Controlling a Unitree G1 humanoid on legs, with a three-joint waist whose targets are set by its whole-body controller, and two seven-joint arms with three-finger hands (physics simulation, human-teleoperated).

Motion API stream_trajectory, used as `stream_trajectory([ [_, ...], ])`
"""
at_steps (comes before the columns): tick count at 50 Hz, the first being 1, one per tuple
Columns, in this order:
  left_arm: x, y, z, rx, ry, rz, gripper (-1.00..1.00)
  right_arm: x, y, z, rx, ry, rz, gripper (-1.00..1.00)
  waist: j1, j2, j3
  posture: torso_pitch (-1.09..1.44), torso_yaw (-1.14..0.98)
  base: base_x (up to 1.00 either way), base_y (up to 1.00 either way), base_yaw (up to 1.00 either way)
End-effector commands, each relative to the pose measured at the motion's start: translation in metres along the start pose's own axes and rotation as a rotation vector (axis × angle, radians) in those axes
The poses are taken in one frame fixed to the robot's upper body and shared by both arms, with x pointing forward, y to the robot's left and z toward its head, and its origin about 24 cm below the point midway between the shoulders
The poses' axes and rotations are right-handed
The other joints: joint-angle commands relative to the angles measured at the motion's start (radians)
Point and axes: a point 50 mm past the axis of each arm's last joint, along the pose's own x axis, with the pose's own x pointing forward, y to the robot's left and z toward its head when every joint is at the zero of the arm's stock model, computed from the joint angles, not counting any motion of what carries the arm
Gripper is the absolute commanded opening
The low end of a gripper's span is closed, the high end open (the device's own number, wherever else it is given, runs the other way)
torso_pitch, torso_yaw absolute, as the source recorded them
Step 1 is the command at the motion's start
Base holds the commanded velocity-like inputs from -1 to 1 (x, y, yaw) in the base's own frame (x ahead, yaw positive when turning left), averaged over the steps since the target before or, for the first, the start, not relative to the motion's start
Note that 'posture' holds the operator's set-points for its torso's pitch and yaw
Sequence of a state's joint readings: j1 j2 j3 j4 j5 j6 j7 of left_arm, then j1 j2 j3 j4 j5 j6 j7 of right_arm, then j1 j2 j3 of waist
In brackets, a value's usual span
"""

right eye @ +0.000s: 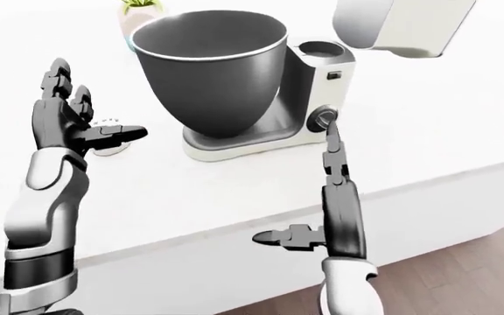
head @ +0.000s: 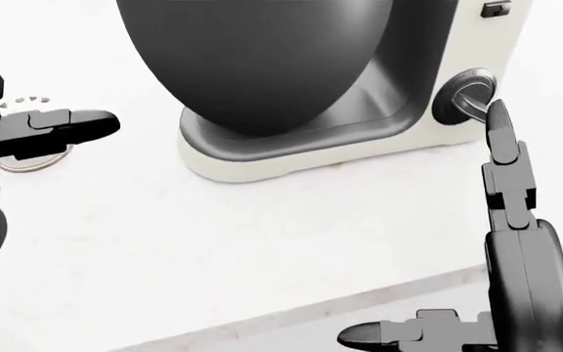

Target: Place the cake in the stand mixer bowl.

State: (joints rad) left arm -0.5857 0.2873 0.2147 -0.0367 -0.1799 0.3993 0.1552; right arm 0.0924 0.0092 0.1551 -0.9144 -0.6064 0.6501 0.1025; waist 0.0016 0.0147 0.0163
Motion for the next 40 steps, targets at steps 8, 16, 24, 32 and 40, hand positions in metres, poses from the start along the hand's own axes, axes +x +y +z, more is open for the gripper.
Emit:
stream_trajectory([
  [8, 0.012, 0.021, 0.028, 0.025, -0.151, 0.068, 1.00, 0.001, -0.003, 0.010, 0.007, -0.070, -0.020, 1.00, 0.000, 0.004, -0.024, 0.00, 0.00, 0.00, 0.00, 0.00],
  [16, 0.020, 0.028, 0.021, 0.046, -0.146, 0.097, 1.00, 0.001, -0.003, 0.011, 0.006, -0.070, -0.019, 1.00, 0.001, 0.008, -0.027, 0.00, 0.00, 0.00, 0.00, 0.00],
  [24, 0.030, 0.026, 0.001, 0.079, -0.111, 0.097, 1.00, 0.001, -0.003, 0.011, 0.004, -0.073, -0.021, 1.00, 0.003, 0.011, -0.025, 0.00, 0.00, 0.00, 0.00, 0.00],
  [32, 0.037, 0.036, -0.024, 0.137, -0.082, 0.118, 1.00, 0.002, -0.003, 0.011, 0.003, -0.072, -0.020, 1.00, 0.001, 0.019, -0.031, 0.00, 0.00, 0.00, 0.00, 0.00],
  [40, 0.031, 0.040, -0.043, 0.175, -0.055, 0.112, 1.00, 0.002, -0.003, 0.011, 0.001, -0.076, -0.019, 1.00, -0.005, 0.031, -0.039, 0.00, 0.00, 0.00, 0.00, 0.00],
])
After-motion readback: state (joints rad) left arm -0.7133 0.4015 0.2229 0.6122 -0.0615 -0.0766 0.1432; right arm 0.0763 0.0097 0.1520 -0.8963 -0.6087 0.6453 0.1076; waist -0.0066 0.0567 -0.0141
